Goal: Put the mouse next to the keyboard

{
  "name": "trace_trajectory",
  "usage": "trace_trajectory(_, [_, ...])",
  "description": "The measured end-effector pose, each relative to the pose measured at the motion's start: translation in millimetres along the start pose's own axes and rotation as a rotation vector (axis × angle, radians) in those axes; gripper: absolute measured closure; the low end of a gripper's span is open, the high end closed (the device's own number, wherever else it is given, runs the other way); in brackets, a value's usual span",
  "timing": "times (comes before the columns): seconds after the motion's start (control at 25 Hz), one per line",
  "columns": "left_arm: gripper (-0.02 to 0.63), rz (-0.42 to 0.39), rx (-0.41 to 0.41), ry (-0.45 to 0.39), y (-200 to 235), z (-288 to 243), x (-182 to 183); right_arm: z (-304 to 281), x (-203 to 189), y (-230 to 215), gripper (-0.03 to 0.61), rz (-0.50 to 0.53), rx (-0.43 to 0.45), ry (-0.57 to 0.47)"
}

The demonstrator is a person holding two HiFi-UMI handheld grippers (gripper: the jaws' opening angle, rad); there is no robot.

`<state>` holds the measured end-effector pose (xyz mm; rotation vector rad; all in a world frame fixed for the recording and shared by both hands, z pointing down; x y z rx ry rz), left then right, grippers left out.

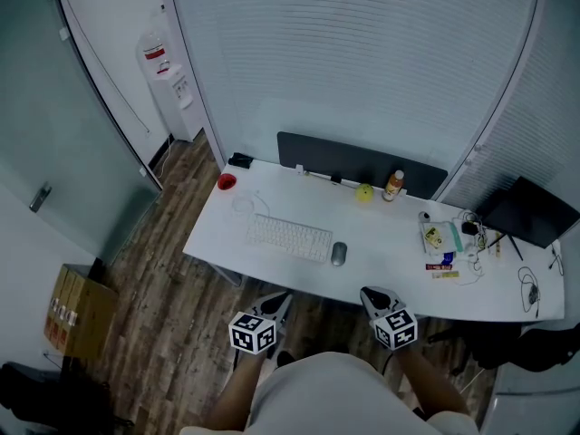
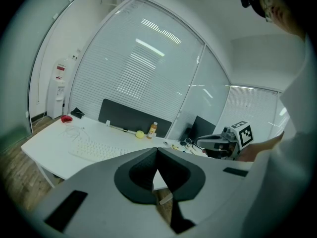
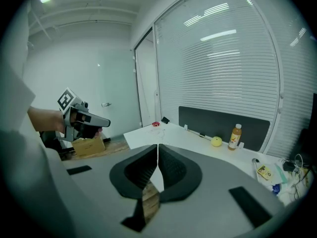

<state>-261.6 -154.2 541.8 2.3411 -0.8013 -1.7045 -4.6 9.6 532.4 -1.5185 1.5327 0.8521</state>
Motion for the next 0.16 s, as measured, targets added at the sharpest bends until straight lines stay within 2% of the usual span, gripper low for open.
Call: trace_trajectory(0.16, [0.597, 0.004, 0.0, -0.004, 0.9, -1.0, 0.3, -0.8, 0.0, -0.8, 0.546, 0.0, 0.001, 0.0])
Point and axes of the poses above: the fingertips, and each gripper's own axes: z backward along the fingers, y to its left, x out of its top, the point moved 9 cm from there along z, backward along the fingers, and after that the axes turned 1 degree about -y, right-handed, at the moved point
